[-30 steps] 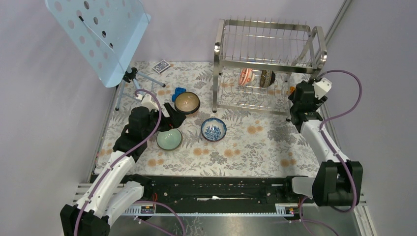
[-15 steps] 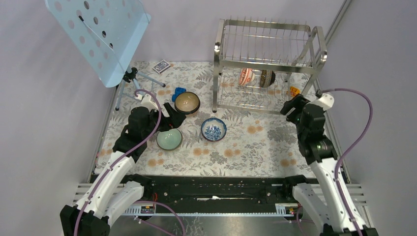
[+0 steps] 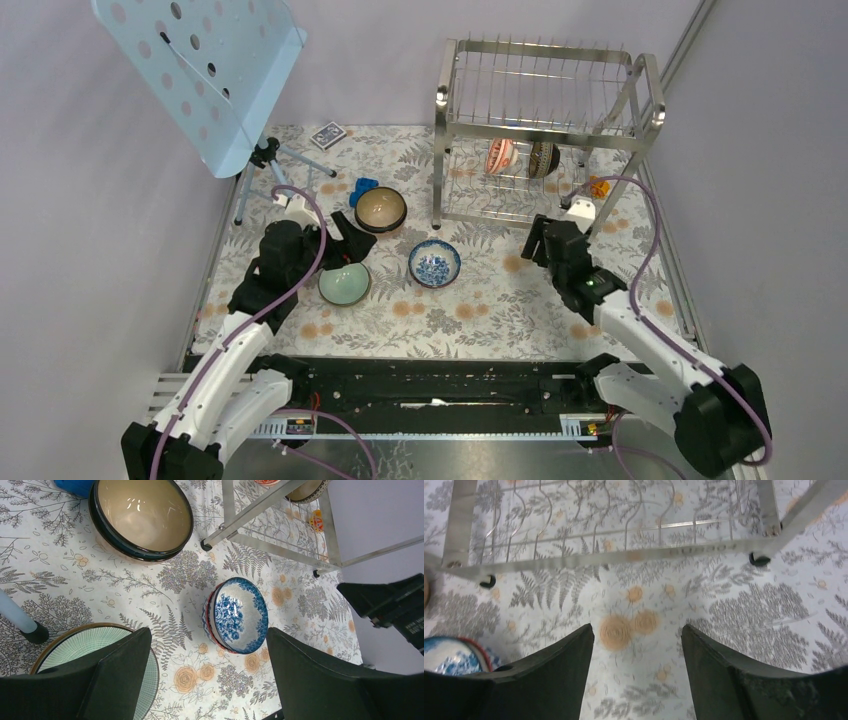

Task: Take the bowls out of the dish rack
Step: Adjust the dish rack at the center of the board.

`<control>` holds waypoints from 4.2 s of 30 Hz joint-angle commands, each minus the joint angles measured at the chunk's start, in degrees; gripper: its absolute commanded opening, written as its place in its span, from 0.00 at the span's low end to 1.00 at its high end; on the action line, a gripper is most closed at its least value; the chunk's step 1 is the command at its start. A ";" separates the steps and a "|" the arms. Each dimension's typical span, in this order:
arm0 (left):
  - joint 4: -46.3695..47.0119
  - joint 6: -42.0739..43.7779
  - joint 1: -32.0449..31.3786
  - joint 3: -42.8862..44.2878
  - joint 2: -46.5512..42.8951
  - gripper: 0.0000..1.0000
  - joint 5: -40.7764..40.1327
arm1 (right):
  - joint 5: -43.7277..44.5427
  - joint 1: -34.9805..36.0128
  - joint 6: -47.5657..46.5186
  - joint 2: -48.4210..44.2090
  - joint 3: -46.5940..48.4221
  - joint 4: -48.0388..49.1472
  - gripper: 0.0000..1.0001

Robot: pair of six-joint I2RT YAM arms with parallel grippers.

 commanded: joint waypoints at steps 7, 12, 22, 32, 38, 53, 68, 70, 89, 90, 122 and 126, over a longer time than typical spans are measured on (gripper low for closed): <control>1.30 0.85 -0.17 0.00 0.09 0.89 -1.13 | 15.29 0.77 -12.81 24.95 4.24 39.62 0.69; 1.41 0.83 -0.17 -0.18 -0.01 0.89 -1.13 | 16.88 -1.30 -16.66 33.73 10.29 44.23 0.69; 1.28 0.84 -0.12 -0.05 0.83 0.89 -0.85 | 13.07 -7.36 -11.03 46.72 28.56 31.43 0.69; 1.36 0.60 -0.08 -0.02 1.94 0.89 -0.02 | 12.51 -8.86 -11.10 50.43 30.76 32.74 0.68; 1.94 0.39 -0.08 -0.14 2.32 0.89 0.20 | 9.16 -8.87 -8.88 45.47 22.91 36.02 0.70; 14.52 0.73 -5.91 -0.51 1.00 0.89 0.89 | 1.60 -0.78 -4.77 25.39 5.42 39.00 0.79; 54.64 18.49 -19.59 12.33 35.77 0.90 -16.68 | -6.95 3.58 5.87 -9.23 -8.75 15.92 0.80; 57.72 21.95 -19.39 14.88 40.11 0.92 -17.78 | -9.17 3.62 6.08 -13.17 -9.54 13.06 0.80; 61.50 22.58 -14.54 29.59 59.09 0.95 -9.43 | -13.42 3.62 4.67 -28.03 -6.92 -2.41 0.82; 61.77 22.46 -14.36 29.97 59.49 0.95 -8.80 | -13.43 3.58 4.57 -28.09 -6.76 -2.99 0.82; 67.04 18.95 -20.58 29.23 60.88 0.28 -1.28 | -5.83 3.62 4.54 -31.06 2.25 -14.74 0.83; 67.16 18.18 -22.84 26.92 58.88 0.26 -2.26 | -4.26 3.55 4.87 -31.56 2.95 -15.95 0.84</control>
